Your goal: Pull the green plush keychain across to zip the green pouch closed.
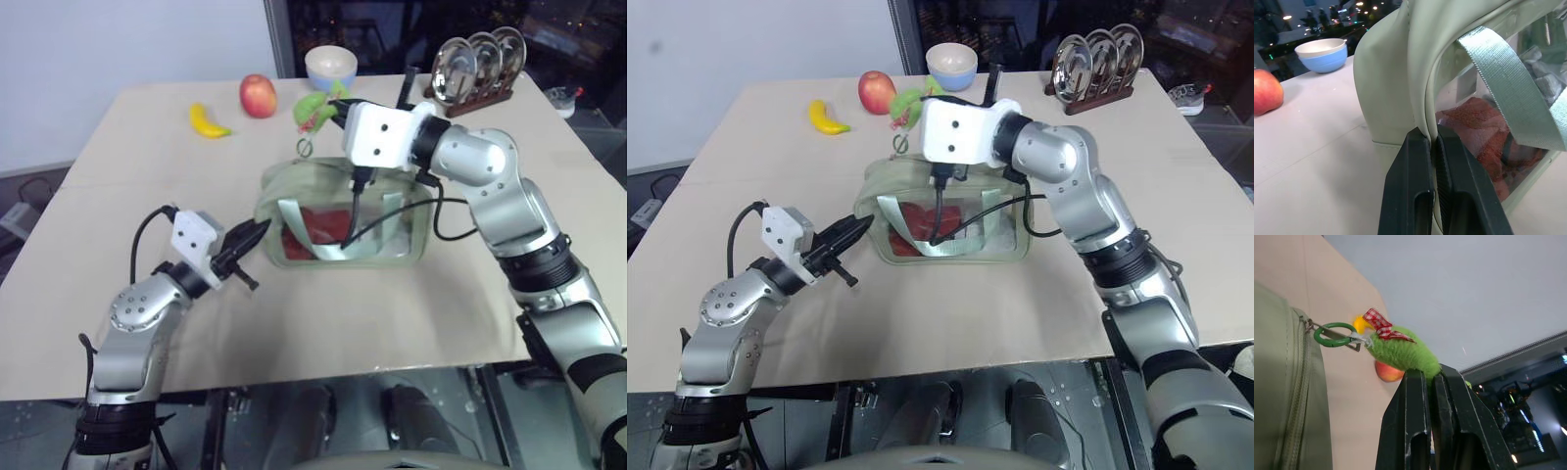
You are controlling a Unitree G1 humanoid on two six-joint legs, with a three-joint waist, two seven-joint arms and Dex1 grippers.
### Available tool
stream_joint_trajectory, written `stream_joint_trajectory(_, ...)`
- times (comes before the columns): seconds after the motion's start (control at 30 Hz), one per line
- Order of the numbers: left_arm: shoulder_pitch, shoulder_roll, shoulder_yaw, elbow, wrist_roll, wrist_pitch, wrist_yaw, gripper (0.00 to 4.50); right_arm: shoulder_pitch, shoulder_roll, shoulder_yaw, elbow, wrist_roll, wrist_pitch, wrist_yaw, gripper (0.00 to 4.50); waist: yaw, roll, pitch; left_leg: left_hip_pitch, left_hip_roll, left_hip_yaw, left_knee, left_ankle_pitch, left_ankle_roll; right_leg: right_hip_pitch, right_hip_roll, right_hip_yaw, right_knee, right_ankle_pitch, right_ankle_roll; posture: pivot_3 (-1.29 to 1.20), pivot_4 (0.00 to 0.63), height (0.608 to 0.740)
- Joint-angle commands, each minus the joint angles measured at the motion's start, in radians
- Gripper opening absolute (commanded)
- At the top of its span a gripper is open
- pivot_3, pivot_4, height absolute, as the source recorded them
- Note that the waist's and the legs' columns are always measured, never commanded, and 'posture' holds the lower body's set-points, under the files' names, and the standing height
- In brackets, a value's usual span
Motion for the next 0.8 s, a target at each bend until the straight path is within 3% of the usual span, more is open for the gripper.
stream_joint_trajectory(0.03, 0.038, 0.001, 0.035, 0.03, 0.022, 0.031, 0.047, 0.0, 0.022, -0.105, -0.139, 0.009, -0.032, 0.008, -0.073, 0.08, 0.004, 0.0, 0.0, 0.0, 0.0, 0.0, 0.0, 0.0, 0.0, 0.0, 0.0, 0.0, 0.0, 0.0, 0.0, 0.0, 0.15, 0.74)
stream_joint_trajectory(0.23, 0.067, -0.005, 0.06, 0.02, 0.017, 0.047, 0.094, 0.0, 0.139, -0.206, -0.228, 0.024, -0.04, 0.09, -0.128, 0.08, 0.004, 0.0, 0.0, 0.001, 0.001, 0.001, 0.0, 0.0, 0.001, 0.001, 0.0, 0.001, 0.0, 0.0, 0.0, 0.0, 0.15, 0.74)
stream_joint_trajectory(0.47, 0.033, -0.053, 0.063, 0.006, 0.002, 0.088, 0.174, 0.0, 0.378, -0.18, -0.271, 0.013, -0.015, 0.207, -0.195, 0.08, 0.001, 0.001, -0.001, 0.002, 0.001, 0.001, 0.0, -0.002, 0.003, 0.003, 0.0, 0.001, 0.0, 0.0, 0.0, 0.0, 0.15, 0.74)
stream_joint_trajectory(0.63, 0.024, -0.076, 0.07, -0.005, -0.001, 0.106, 0.2, 0.0, 0.505, -0.155, -0.204, 0.108, -0.075, 0.211, -0.258, 0.08, -0.004, 0.002, -0.002, 0.005, 0.001, 0.003, 0.0, -0.002, 0.003, 0.005, 0.001, 0.002, 0.001, 0.0, 0.0, 0.0, 0.15, 0.74)
stream_joint_trajectory(0.8, 0.008, -0.072, 0.085, -0.002, 0.001, 0.112, 0.207, 0.0, 0.542, -0.198, -0.075, 0.207, -0.193, 0.084, -0.301, 0.08, -0.005, 0.002, -0.002, 0.016, 0.002, 0.006, -0.002, -0.002, 0.004, 0.015, 0.002, 0.005, 0.001, 0.0, 0.0, 0.0, 0.15, 0.74)
